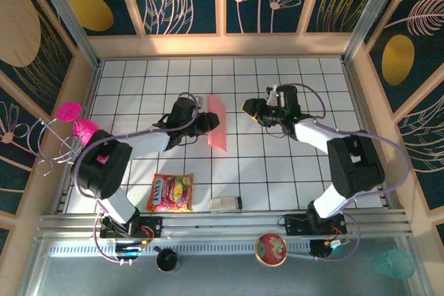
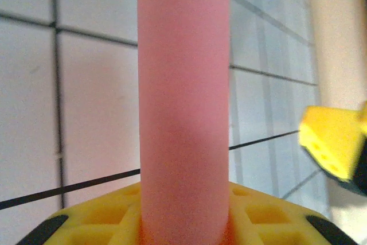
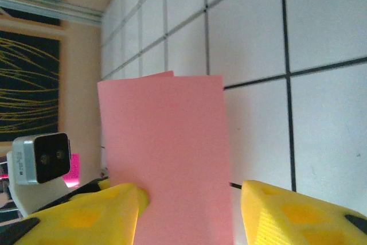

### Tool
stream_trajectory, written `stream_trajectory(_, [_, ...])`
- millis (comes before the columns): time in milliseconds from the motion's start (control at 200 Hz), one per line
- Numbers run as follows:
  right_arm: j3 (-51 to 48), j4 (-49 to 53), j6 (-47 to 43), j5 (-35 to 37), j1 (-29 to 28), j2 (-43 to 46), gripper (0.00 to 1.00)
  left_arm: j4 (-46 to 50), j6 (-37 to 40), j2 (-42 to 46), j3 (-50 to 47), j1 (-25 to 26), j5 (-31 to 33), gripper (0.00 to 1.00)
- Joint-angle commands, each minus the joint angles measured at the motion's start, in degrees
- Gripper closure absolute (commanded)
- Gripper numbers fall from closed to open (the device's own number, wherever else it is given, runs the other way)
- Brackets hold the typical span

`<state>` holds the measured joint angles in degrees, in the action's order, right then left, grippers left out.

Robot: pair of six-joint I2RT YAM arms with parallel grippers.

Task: Fold a paper plane with a square sheet of paper (pick it up from the middle)
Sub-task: First fold in half a square sheet of paper at the center of the table.

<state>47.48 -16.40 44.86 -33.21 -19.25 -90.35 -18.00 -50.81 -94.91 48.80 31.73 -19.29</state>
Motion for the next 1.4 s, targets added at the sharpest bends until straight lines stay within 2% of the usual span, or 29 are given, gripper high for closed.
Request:
stream_trajectory(0, [-4.0,-8.8,-1.3,-6.8,1.2,3.2,0.39,-4.6,-0.5,3.7,1.8,0.0,-5.7,0.68])
stream_trajectory(80, [-5.9,-14.9,0.4,-10.6,1.4,4.9,0.30,-5.6,-1.4,4.8,2.9,0.1,-8.4,0.68])
stream_trajectory(170, [-7.0,-20.9,3.0,-14.7,1.4,4.7,0.28,-7.3,-2.8,5.0,3.9,0.1,-11.8,0.69])
stream_trajectory(260, [-7.5,-24.2,4.7,-16.8,1.5,3.9,0.24,-11.4,-4.9,4.8,3.9,0.0,-15.4,0.70])
stream_trajectory(390, [-7.6,-27.4,6.2,-18.9,1.4,2.7,0.16,-13.6,-6.6,4.3,3.7,0.0,-16.9,0.71])
stream_trajectory(556, [-8.2,-37.6,12.0,-23.6,1.0,0.2,0.14,-16.5,-9.3,2.8,3.3,0.1,-18.1,0.71])
stream_trajectory(656, [-8.2,-40.5,14.5,-24.5,1.0,-1.7,0.14,-21.5,-12.2,2.0,2.5,0.0,-19.4,0.71])
stream_trajectory(761, [-8.5,-42.9,16.0,-24.9,0.9,-2.2,0.14,-21.9,-12.9,1.6,2.2,-0.1,-19.0,0.72])
stream_trajectory(871, [-8.9,-42.9,15.8,-24.9,1.0,-1.5,0.19,-19.2,-12.0,1.4,2.1,-0.6,-17.1,0.73])
stream_trajectory(996, [-9.3,-41.5,14.7,-24.5,1.1,0.0,0.31,-16.4,-11.3,1.4,1.5,-1.4,-14.7,0.73])
stream_trajectory(1392, [-5.7,-22.6,4.8,-19.7,1.3,2.6,0.64,-15.4,-10.9,0.5,0.3,-1.9,-13.3,0.74])
